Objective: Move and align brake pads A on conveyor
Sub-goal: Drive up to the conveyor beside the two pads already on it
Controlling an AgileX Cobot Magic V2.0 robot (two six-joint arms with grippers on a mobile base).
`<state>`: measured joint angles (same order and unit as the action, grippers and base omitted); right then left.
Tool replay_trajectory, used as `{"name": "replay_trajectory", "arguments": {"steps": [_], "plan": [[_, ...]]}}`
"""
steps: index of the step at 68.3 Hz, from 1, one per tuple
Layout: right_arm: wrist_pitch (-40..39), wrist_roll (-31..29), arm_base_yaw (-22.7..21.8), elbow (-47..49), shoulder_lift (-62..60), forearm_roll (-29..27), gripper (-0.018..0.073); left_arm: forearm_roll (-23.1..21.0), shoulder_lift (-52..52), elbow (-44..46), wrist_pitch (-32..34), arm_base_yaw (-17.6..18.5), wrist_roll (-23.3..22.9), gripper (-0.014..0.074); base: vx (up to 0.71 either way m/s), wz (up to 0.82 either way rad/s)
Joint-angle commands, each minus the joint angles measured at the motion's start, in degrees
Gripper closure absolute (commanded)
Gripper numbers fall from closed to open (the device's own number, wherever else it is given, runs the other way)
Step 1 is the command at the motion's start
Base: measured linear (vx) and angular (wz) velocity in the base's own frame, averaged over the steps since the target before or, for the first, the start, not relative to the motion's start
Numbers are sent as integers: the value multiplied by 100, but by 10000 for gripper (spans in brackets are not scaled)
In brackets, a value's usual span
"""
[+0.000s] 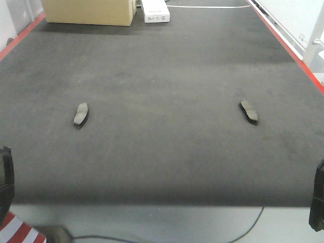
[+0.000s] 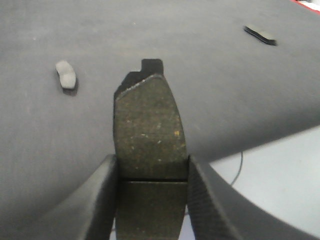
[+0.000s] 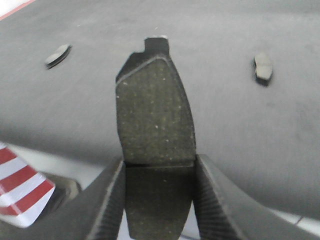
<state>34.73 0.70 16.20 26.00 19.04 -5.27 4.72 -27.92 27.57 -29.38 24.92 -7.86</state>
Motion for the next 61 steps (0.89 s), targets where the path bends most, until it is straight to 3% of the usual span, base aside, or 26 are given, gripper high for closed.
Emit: {"name": "replay_trajectory", "arguments": {"steps": [1,61], "plan": [[-550,-70,-16,163,51,5,564,5,-33,158,520,22,-6,603,36,-1],[-542,-70,-16,163,51,5,564,5,-33,158,521,22,-6,603,28,-1]]}}
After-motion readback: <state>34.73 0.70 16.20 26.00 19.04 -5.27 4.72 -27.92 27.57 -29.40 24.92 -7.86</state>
